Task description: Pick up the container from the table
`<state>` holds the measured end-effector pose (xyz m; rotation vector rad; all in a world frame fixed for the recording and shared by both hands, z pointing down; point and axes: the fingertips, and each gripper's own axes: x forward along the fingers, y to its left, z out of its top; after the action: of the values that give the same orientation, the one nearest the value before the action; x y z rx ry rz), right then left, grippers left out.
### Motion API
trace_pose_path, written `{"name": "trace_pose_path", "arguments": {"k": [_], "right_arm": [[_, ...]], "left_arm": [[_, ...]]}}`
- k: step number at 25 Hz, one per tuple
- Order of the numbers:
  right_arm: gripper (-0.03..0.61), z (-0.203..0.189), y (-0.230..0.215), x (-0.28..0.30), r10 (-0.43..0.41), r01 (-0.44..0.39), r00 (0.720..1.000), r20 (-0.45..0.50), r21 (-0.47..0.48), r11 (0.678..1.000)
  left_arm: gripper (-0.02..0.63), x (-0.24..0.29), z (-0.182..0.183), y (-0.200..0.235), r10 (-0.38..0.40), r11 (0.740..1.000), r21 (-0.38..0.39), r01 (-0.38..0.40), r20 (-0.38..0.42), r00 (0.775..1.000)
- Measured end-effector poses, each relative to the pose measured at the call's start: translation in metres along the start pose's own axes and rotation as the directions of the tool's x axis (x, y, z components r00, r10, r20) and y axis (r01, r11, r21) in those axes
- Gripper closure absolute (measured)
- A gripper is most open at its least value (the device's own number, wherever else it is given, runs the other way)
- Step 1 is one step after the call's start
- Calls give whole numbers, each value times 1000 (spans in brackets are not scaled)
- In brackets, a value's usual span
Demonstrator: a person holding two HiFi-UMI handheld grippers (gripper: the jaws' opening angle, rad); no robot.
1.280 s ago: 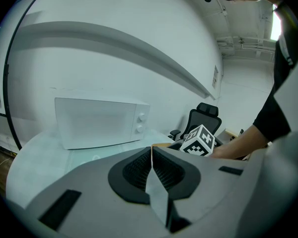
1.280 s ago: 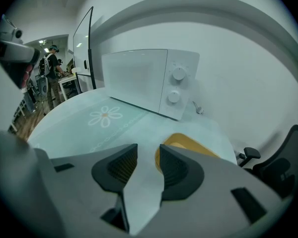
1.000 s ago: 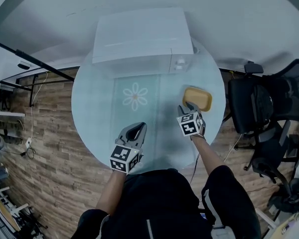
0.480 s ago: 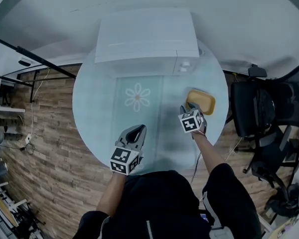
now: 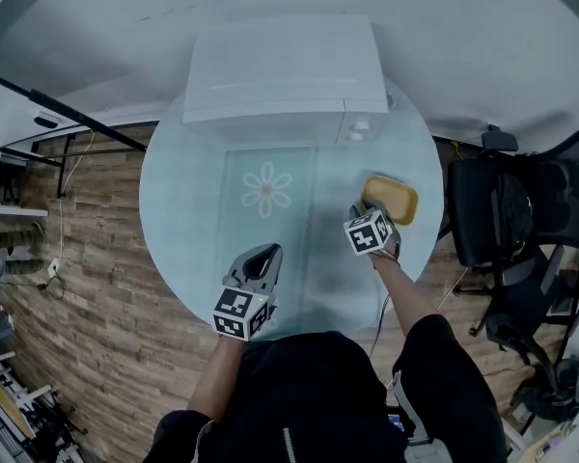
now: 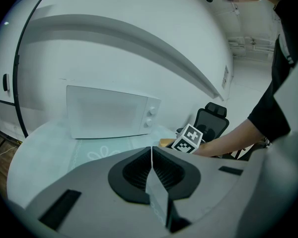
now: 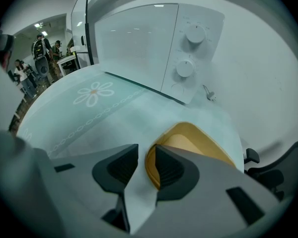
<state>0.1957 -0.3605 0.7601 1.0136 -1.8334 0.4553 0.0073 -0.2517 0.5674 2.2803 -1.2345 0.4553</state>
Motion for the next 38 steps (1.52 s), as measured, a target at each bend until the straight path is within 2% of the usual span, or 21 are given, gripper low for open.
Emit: {"name": "trace_pose_path", "arguments": {"k": [5, 10, 18, 25, 38], "right_arm": [[509, -4, -4, 3, -29, 27, 999, -37, -36, 999], [526, -6, -3, 1, -39, 35, 998, -55, -60, 998], [537, -4, 7, -9, -49, 44, 998, -34, -126, 991], [537, 9, 24, -28, -68, 70, 998, 19, -234, 970], [537, 39, 84, -93, 22, 15, 989, 144, -251, 968]], "left_arm": [[591, 1, -1, 1, -2, 1000, -3, 2, -4, 1000], [591, -2, -2, 3, -3, 1000, -5, 3, -4, 1000], [591, -6, -4, 1, -14, 1000, -4, 14, -4, 1000], [591, -12, -4, -2, -26, 1000, 2, 26, 7, 1000], [592, -28, -9, -1, -39, 999, 11, 38, 26, 999]]}}
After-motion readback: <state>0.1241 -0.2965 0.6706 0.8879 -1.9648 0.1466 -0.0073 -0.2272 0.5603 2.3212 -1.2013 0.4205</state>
